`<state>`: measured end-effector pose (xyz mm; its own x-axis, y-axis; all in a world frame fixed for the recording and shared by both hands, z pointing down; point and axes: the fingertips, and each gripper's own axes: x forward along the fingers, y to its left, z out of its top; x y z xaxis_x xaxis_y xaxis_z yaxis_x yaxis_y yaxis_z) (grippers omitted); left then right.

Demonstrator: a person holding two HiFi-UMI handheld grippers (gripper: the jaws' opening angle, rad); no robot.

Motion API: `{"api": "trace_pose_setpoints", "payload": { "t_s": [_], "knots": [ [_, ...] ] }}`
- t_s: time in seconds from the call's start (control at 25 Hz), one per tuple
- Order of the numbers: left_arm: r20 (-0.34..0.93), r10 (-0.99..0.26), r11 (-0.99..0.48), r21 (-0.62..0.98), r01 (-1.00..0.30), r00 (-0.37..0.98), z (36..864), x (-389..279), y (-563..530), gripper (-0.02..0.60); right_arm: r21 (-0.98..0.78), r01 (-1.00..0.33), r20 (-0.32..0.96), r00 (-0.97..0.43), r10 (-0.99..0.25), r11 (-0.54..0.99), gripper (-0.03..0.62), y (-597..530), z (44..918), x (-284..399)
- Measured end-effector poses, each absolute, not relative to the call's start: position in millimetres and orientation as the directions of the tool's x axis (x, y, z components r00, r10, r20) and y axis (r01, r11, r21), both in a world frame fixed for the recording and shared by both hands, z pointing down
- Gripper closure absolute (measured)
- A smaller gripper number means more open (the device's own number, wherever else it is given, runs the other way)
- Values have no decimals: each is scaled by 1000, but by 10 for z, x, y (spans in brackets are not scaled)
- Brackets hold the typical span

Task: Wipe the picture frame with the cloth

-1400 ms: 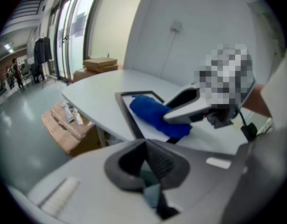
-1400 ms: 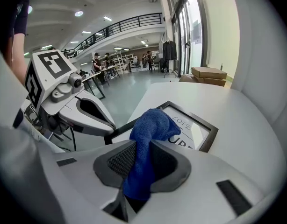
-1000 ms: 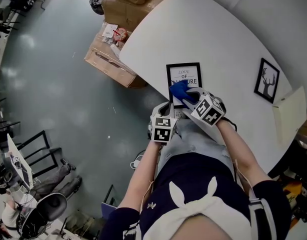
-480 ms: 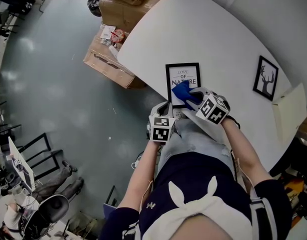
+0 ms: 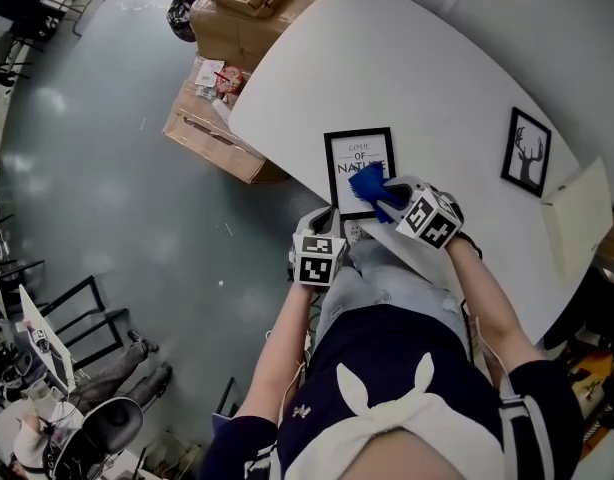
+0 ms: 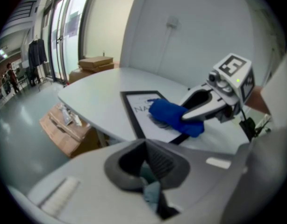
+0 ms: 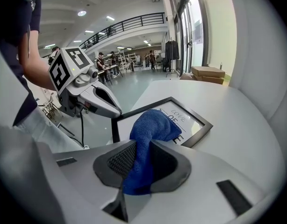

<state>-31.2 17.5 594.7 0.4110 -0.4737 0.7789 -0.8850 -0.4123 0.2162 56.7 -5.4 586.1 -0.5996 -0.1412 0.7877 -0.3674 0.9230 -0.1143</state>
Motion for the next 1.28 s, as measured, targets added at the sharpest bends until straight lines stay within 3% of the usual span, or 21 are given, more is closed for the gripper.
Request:
{"api": "trace_pose_setpoints", "payload": {
  "t_s": [1.28],
  "knots": [
    [788,-411,-467,251,-848,459,5948,-295,179,580,-59,-451,800,-555,-228,891,511,-694,5875,609]
  ]
}}
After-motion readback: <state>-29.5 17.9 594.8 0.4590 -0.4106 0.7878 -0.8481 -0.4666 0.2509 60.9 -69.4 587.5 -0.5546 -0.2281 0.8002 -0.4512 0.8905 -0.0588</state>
